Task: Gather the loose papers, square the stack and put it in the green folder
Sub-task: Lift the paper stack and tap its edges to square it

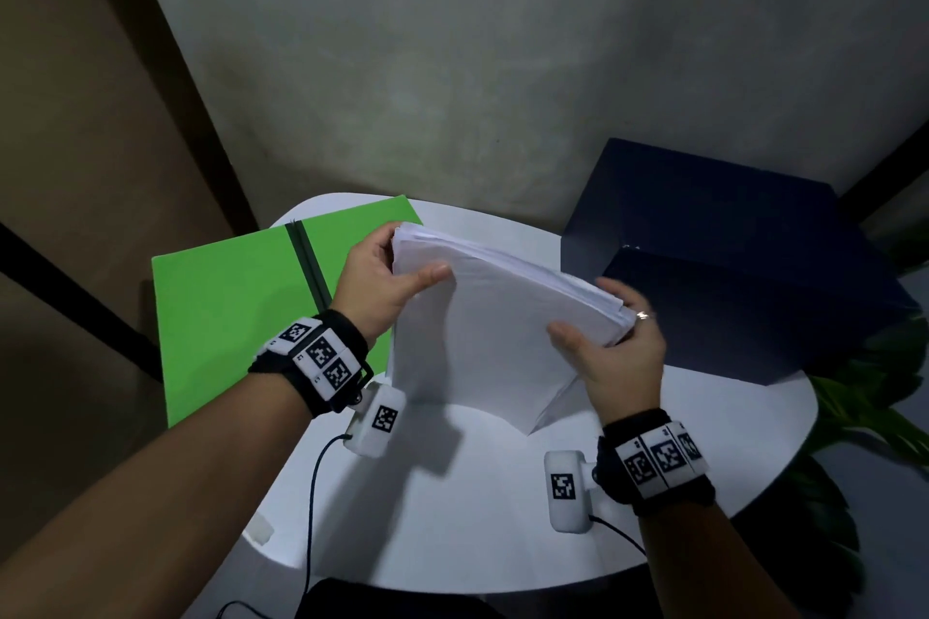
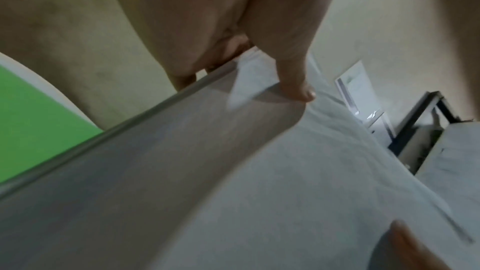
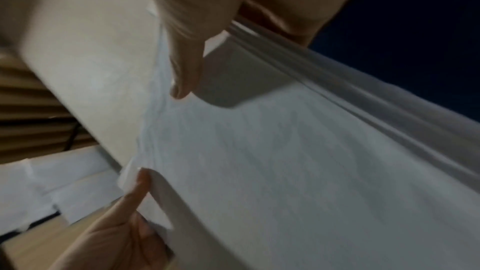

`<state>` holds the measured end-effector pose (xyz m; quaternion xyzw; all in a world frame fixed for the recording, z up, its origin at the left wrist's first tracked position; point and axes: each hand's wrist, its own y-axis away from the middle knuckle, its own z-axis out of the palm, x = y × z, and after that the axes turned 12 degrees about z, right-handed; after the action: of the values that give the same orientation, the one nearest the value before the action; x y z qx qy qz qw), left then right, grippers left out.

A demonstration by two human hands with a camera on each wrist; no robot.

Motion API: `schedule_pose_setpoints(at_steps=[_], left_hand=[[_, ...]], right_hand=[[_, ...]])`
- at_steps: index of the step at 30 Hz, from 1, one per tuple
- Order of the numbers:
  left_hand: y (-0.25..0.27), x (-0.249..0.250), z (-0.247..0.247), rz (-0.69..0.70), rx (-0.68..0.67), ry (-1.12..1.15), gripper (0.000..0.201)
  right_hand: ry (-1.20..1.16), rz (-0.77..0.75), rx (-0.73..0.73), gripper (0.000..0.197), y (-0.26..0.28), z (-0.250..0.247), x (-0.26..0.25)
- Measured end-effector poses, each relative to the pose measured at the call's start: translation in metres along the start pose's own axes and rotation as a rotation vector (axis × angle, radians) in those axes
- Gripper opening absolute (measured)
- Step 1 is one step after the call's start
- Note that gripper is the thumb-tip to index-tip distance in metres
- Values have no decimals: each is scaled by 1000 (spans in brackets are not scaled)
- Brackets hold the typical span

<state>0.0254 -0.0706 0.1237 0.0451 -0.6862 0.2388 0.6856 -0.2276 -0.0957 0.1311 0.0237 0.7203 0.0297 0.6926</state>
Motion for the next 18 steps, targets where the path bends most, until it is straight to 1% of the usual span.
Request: schedule_pose_setpoints(at_steps=[2,3,4,6,7,8,9,10,11,12,13,14,15,16,17,18], left_hand=[[5,-4,4,-66,-64,13,78],[7,-7,6,-81,-86,18,87],[9,-8,8,-87,-93,33,92],[7,-4,10,-74,-50,34,96],[5,1,8,-33,-9,-21,99],[2,8,5,44,35,-125,102],[0,18,2,159,58,-270,104],[-1,32,1,286,44,-438,106],[-3,49,1,392,-14,-626,104],[-5,63,4,457,-116,-818,96],[-9,74,8,486,-249,-961,78],[-12,82,13,495,-368,-1021,56],[-13,84,15,484,-442,-1009,41],[-14,82,13,467,-454,-958,37],[-15,80,7,448,-413,-909,37],[-16,77,-2,424,-340,-876,36]], right_hand=[[-15,125,-9,51,-1,0,12],[-33,161,4,46,-2,2,16],[-46,182,25,39,-2,4,19],[-63,200,31,30,-3,8,16],[-60,194,9,27,-4,10,11],[-44,163,-20,27,-6,10,5],[-12,113,-45,26,-8,11,-3],[50,40,-67,24,-10,12,-12],[150,-65,-98,20,-12,15,-19],[282,-193,-134,17,-15,18,-27],[403,-303,-158,23,-18,24,-34],[498,-369,-163,29,-22,29,-40],[530,-394,-149,32,-25,34,-45],[494,-384,-118,30,-26,39,-48],[454,-369,-48,29,-26,42,-47],[435,-352,75,39,-25,43,-39]])
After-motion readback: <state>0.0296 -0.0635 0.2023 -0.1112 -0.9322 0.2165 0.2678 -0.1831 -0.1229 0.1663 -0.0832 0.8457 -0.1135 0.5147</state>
